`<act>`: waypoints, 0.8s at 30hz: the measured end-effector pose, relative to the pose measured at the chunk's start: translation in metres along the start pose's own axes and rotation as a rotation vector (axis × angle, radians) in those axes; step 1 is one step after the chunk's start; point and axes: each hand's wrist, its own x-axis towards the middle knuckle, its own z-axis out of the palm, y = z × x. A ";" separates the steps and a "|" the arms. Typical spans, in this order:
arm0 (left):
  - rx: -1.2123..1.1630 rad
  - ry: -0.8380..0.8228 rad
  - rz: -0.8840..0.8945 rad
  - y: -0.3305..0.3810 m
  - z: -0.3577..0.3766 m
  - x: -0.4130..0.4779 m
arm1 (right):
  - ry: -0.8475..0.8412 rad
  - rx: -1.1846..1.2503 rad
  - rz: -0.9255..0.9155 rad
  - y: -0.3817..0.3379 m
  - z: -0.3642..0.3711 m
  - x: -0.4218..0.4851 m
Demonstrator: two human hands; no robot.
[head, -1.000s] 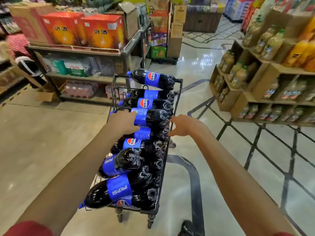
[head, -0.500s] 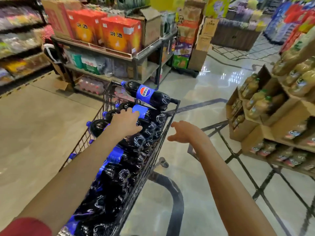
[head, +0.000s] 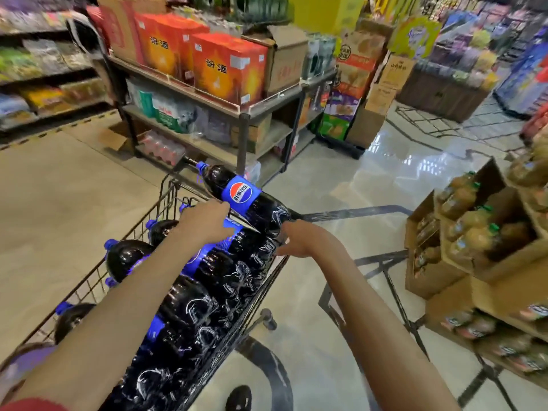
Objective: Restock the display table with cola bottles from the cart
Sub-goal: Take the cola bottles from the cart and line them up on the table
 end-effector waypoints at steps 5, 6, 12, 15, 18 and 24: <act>-0.091 0.010 -0.093 -0.006 0.006 0.053 | 0.035 -0.064 -0.047 0.015 -0.028 0.065; -0.123 0.002 -0.116 -0.008 0.006 0.061 | 0.043 -0.066 -0.055 0.016 -0.033 0.075; -0.310 -0.020 -0.307 -0.031 0.021 0.100 | 0.015 -0.072 -0.163 0.025 -0.047 0.141; -0.373 -0.017 -0.415 -0.035 0.028 0.119 | 0.009 -0.061 -0.215 0.029 -0.049 0.171; -0.465 0.018 -0.510 -0.031 0.030 0.137 | -0.028 0.022 -0.280 0.032 -0.048 0.194; -0.788 0.107 -0.749 -0.021 0.039 0.169 | -0.057 0.209 -0.422 0.027 -0.030 0.217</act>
